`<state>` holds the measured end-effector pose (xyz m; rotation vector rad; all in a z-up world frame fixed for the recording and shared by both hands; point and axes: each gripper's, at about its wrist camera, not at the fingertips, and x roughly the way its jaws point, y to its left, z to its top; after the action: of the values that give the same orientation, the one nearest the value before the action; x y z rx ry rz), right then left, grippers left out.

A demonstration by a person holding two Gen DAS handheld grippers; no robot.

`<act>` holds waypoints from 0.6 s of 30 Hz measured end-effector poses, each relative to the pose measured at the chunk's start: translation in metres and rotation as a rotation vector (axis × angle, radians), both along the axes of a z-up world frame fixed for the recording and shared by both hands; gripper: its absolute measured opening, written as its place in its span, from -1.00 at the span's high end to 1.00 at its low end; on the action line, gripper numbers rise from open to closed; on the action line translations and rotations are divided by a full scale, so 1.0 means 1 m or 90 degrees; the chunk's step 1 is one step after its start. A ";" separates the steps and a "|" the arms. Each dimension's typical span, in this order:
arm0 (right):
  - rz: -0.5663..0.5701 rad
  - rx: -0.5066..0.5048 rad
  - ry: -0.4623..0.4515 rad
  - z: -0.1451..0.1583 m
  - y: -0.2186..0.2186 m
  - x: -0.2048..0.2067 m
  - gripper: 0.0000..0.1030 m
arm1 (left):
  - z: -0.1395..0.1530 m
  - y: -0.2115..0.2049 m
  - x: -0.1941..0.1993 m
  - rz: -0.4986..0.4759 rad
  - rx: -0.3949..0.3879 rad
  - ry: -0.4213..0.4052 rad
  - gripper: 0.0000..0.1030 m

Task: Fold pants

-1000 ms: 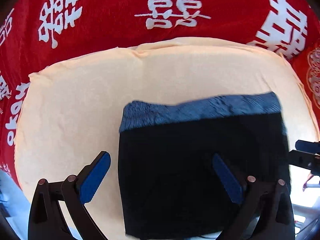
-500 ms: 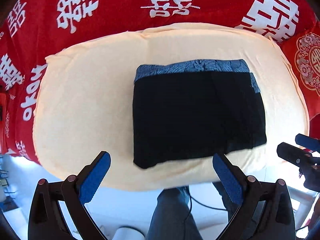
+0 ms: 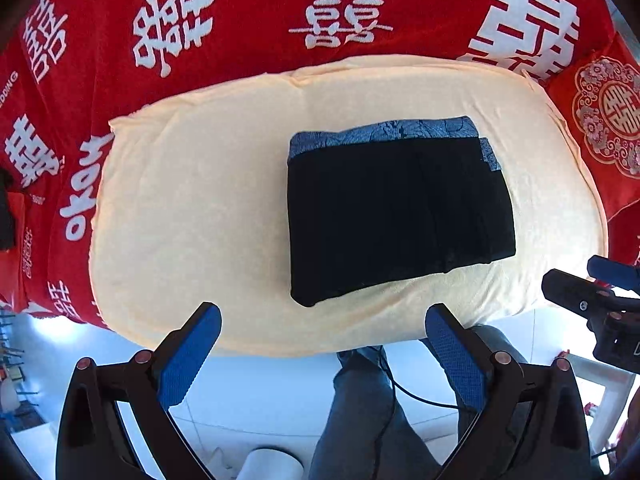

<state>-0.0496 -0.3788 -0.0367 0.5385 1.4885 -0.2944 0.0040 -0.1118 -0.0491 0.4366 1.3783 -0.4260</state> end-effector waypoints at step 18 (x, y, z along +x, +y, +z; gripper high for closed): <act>0.025 -0.074 0.015 0.017 0.007 0.012 -0.70 | 0.016 0.000 0.007 -0.004 -0.026 -0.019 -0.99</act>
<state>-0.0374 -0.3717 -0.0192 0.4136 1.4930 -0.3548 0.0106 -0.1120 -0.0328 0.4127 1.3376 -0.4507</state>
